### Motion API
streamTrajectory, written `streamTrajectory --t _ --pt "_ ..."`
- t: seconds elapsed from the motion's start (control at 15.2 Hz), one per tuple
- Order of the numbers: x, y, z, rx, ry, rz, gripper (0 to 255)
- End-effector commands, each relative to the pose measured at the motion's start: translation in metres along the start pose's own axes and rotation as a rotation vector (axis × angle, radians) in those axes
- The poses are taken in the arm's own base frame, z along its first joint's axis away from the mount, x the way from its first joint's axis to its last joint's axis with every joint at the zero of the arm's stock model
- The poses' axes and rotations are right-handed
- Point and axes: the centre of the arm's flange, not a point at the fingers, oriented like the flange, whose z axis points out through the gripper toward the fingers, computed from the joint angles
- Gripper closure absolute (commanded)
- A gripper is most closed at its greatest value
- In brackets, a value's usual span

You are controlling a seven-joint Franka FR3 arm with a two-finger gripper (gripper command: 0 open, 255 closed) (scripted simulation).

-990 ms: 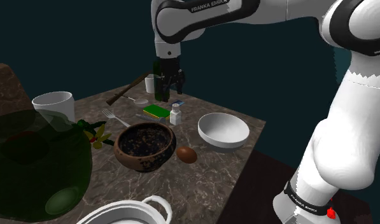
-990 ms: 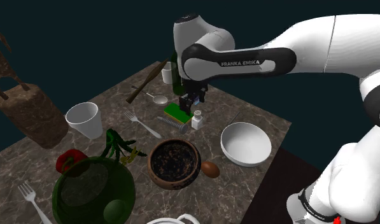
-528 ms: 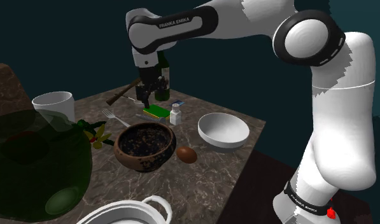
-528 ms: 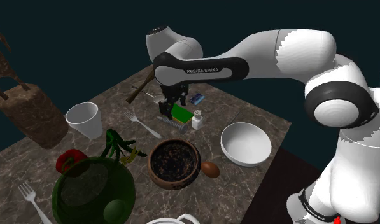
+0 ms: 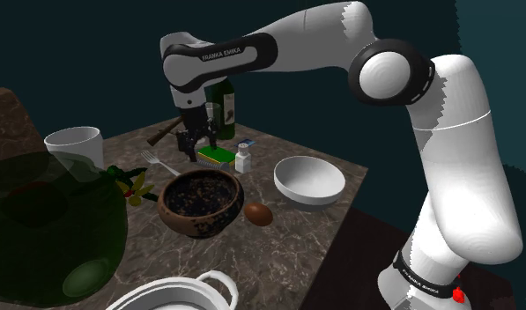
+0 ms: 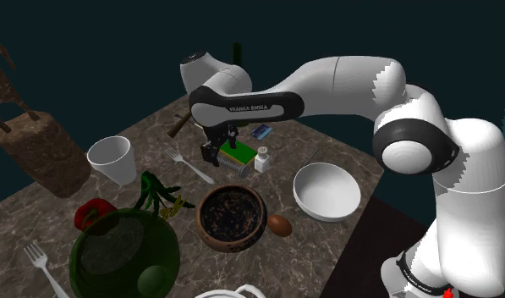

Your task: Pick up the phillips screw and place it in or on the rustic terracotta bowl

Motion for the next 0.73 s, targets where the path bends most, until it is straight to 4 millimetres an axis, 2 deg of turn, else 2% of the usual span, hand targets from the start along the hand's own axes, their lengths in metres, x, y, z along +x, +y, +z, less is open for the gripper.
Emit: streamTrajectory --t 0.0,0.07,0.59,0.66 --pt "0.0006 0.0005 0.0109 0.0 0.0 0.0 0" --pt "0.0006 0.0005 0.0193 0.0 0.0 0.0 0" --pt "0.0006 0.0005 0.0192 0.0 0.0 0.0 0" --pt "0.0006 0.0005 0.0192 0.0 0.0 0.0 255"
